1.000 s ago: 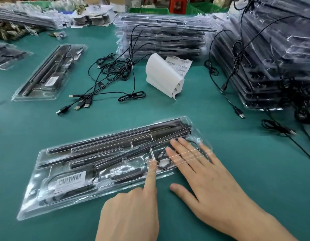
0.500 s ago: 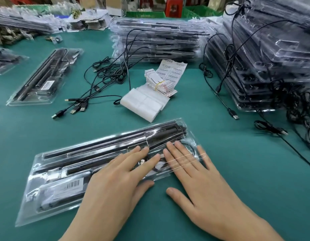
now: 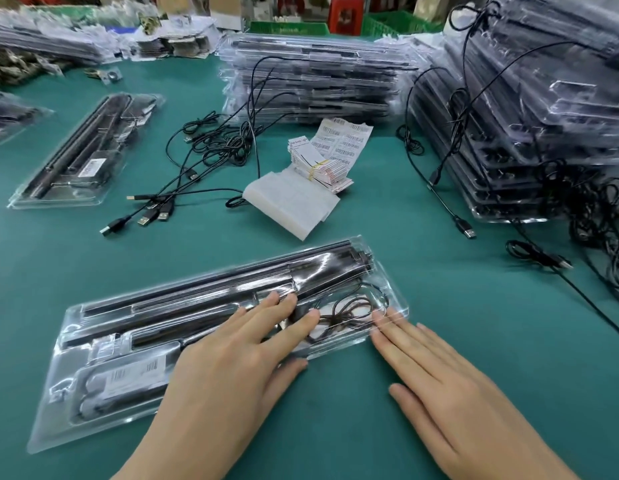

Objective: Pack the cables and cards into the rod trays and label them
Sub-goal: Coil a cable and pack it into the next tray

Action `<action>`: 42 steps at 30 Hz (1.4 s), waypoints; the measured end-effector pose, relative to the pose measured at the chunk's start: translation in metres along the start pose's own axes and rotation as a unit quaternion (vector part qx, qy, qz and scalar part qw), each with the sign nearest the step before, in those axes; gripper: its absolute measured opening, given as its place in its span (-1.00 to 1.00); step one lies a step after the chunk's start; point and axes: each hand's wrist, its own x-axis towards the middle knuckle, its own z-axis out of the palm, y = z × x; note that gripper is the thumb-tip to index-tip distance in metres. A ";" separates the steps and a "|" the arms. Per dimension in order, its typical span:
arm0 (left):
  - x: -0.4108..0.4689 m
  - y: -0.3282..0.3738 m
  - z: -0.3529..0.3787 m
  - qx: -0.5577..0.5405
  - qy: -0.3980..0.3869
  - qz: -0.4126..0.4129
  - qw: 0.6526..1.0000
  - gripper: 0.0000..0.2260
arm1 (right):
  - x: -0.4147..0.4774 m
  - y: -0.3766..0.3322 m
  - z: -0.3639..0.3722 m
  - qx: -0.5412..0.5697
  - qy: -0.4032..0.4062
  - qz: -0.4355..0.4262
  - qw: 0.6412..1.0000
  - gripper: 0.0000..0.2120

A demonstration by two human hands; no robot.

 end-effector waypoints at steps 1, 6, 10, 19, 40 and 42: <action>0.000 0.000 0.001 -0.001 0.009 0.003 1.000 -0.72 | 0.001 -0.001 0.000 0.005 -0.003 0.001 1.000 -0.51; -0.002 -0.001 0.000 -0.025 0.022 -0.011 0.999 -0.62 | 0.004 -0.001 -0.003 0.033 -0.032 -0.003 0.999 -0.54; -0.001 0.000 -0.001 -0.022 0.025 -0.010 0.999 -0.61 | 0.004 -0.002 -0.004 0.047 -0.036 0.006 0.998 -0.60; 0.000 0.002 0.001 -0.003 -0.007 -0.027 1.000 -0.65 | 0.007 -0.010 0.003 0.009 -0.027 -0.023 0.999 -0.59; 0.003 0.008 0.014 0.113 -0.024 0.023 0.993 -0.59 | 0.030 0.024 -0.015 0.227 0.126 0.221 0.940 -0.88; 0.003 0.008 0.014 0.108 -0.029 0.021 0.993 -0.59 | 0.049 0.027 -0.006 0.234 0.098 0.249 0.935 -0.86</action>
